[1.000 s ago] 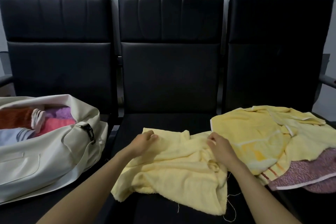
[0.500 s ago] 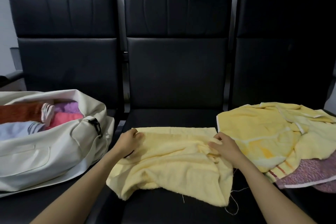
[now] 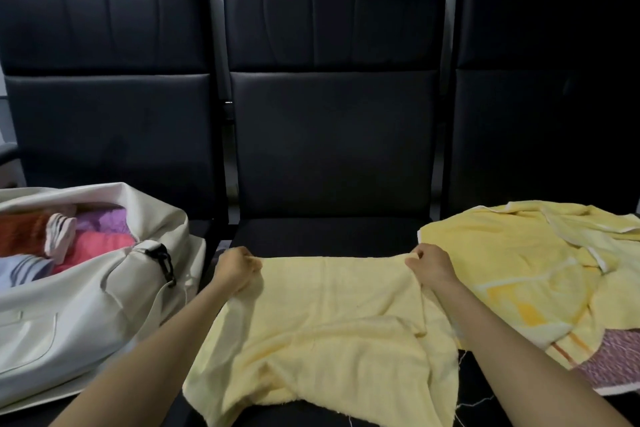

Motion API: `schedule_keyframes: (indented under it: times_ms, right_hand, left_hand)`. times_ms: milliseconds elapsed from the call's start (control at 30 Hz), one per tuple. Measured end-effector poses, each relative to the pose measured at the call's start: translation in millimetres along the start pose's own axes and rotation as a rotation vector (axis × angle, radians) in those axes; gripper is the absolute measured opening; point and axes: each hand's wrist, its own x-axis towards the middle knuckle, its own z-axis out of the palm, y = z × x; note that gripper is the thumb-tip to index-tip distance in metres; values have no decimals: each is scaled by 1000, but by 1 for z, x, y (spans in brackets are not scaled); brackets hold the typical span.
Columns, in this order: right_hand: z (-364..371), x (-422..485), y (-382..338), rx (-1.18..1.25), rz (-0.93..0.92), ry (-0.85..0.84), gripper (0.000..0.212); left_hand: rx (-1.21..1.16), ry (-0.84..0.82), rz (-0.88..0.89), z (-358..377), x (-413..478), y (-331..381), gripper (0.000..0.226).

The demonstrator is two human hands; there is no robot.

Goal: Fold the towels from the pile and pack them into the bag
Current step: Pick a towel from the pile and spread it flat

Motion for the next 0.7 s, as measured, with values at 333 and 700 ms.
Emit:
schedule_keyframes:
  times_ms: [333, 700]
  right_hand:
    - [4, 20, -3, -226, -69, -161, 12]
    - [-12, -6, -4, -355, -87, -151, 9]
  left_hand:
    - [30, -52, -72, 3, 17, -9, 17]
    - [160, -93, 87, -12, -14, -7, 21]
